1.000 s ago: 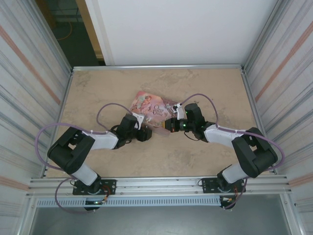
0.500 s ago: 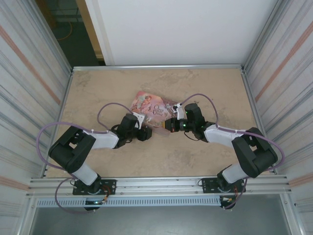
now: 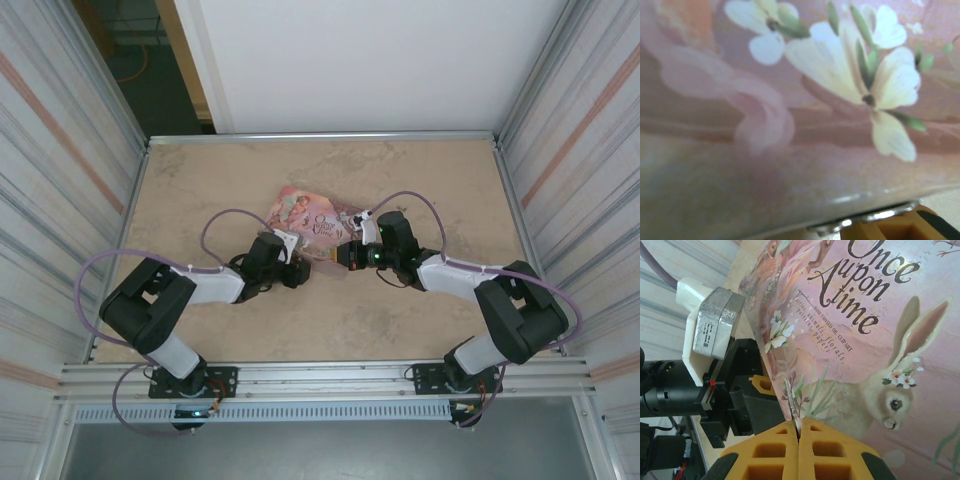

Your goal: Unlock the padlock with the key

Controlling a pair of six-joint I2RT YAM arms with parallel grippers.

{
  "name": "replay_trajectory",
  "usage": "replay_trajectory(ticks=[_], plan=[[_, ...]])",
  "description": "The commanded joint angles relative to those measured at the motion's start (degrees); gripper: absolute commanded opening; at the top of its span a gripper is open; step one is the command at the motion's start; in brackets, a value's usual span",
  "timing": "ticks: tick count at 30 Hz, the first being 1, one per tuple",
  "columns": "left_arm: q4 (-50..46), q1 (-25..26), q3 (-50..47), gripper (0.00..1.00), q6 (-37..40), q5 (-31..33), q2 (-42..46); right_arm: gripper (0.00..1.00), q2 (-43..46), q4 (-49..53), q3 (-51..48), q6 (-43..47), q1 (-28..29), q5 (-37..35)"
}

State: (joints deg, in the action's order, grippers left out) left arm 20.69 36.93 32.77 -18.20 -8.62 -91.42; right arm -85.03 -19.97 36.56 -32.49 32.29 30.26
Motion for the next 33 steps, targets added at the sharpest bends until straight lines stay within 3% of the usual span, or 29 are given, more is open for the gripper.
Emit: replay_trajectory(ticks=[1,16,28,33], plan=[[1.4,0.7,2.2,0.36,0.4,0.5,-0.1,0.00,-0.7,7.9,-2.1,1.0,0.6,-2.0],[-6.1,2.0,4.5,0.15,-2.8,-0.8,5.2,0.00,5.6,9.3,-1.6,2.6,0.7,-3.4],[-18.9,2.1,8.7,0.04,-16.0,-8.4,11.5,0.00,19.5,13.5,-4.5,6.9,2.5,-9.9],[-21.2,2.1,9.9,0.05,-21.3,-10.6,12.8,0.00,25.6,16.3,-6.0,9.5,5.4,-13.6]])
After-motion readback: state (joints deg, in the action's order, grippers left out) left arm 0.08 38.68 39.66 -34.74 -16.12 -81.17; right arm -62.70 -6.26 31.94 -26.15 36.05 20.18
